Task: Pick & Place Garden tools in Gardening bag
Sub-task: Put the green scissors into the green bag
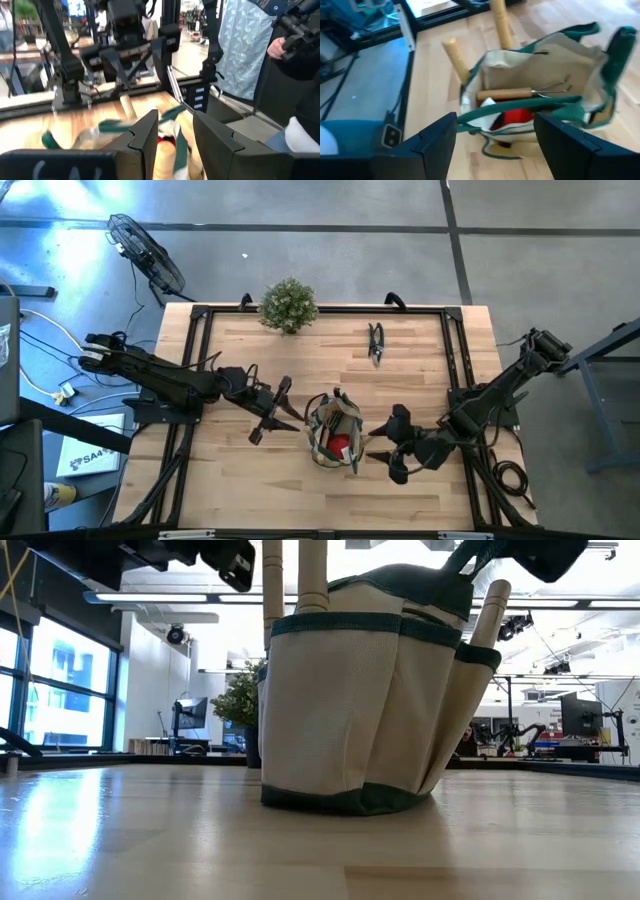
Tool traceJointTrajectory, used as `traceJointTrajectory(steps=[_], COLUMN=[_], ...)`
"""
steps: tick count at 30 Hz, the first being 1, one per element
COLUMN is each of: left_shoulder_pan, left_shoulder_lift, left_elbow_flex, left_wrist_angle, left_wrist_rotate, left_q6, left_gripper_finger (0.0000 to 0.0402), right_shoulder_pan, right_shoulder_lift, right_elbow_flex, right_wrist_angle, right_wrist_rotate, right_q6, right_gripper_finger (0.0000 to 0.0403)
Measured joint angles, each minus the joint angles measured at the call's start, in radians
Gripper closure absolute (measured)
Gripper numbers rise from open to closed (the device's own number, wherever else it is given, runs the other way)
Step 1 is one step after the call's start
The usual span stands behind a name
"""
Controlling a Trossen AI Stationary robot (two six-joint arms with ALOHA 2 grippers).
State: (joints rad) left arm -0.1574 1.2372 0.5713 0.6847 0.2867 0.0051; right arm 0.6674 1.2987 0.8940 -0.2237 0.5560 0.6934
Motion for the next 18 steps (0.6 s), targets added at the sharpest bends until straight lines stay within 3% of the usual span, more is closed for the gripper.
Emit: traceJointTrajectory(steps=[4, 13, 18], left_shoulder_pan=[0.000, 0.000, 0.000], left_shoulder_lift=[-0.006, -0.006, -0.006], left_elbow_flex=[0.000, 0.000, 0.000], left_wrist_angle=[-0.050, -0.091, -0.116], left_wrist_rotate=[0.011, 0.123, 0.207], left_q6=[-0.018, -0.025, -0.040], left_gripper_finger=[0.0281, 0.0281, 0.0281], right_shoulder_pan=[-0.010, -0.022, -0.065], right_shoulder_lift=[-0.006, -0.050, -0.085], right_elbow_flex=[0.000, 0.000, 0.000], right_wrist_angle=[-0.007, -0.005, -0.005], right_wrist_rotate=[0.073, 0.378, 0.410], right_q6=[0.017, -0.016, -0.010], right_gripper_finger=[0.0147, 0.0147, 0.0147])
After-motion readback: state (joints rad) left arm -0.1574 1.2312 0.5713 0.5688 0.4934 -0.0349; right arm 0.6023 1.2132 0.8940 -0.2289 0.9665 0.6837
